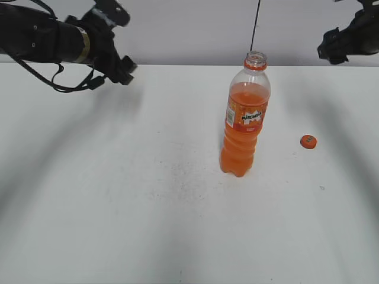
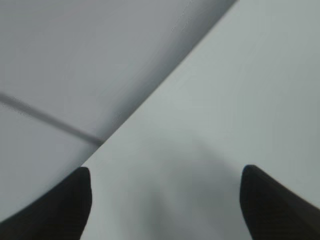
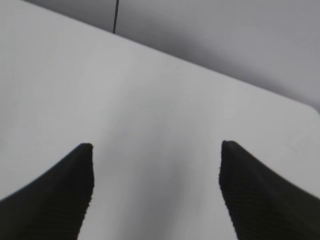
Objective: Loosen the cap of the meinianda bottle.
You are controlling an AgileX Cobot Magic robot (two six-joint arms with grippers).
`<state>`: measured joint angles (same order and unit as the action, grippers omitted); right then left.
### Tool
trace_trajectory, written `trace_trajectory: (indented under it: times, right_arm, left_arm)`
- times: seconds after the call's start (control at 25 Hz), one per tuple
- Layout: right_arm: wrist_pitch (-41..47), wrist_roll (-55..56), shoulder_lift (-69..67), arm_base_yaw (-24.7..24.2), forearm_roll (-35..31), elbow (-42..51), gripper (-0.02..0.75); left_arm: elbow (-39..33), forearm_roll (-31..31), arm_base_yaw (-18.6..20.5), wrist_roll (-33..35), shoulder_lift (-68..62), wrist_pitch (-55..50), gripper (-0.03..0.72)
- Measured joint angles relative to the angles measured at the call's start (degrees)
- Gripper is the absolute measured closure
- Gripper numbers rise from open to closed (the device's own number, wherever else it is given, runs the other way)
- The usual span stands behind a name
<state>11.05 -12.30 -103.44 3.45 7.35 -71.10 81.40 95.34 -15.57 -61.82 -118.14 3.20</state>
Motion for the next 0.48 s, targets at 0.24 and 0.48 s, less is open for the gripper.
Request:
trace_trajectory:
  times: [0.24, 0.48]
  right_arm:
    - [1.61, 1.36, 0.00, 0.00, 0.64, -6.55, 0.150]
    - [17.61, 9.07, 0.00, -0.94, 2.26, -16.41, 0.150]
  left_arm:
    - [0.00, -20.45, 1.61, 9.58, 1.75, -27.01, 0.152]
    - [2.87, -64.41, 6.43, 51.46, 4.35, -42.03, 0.185]
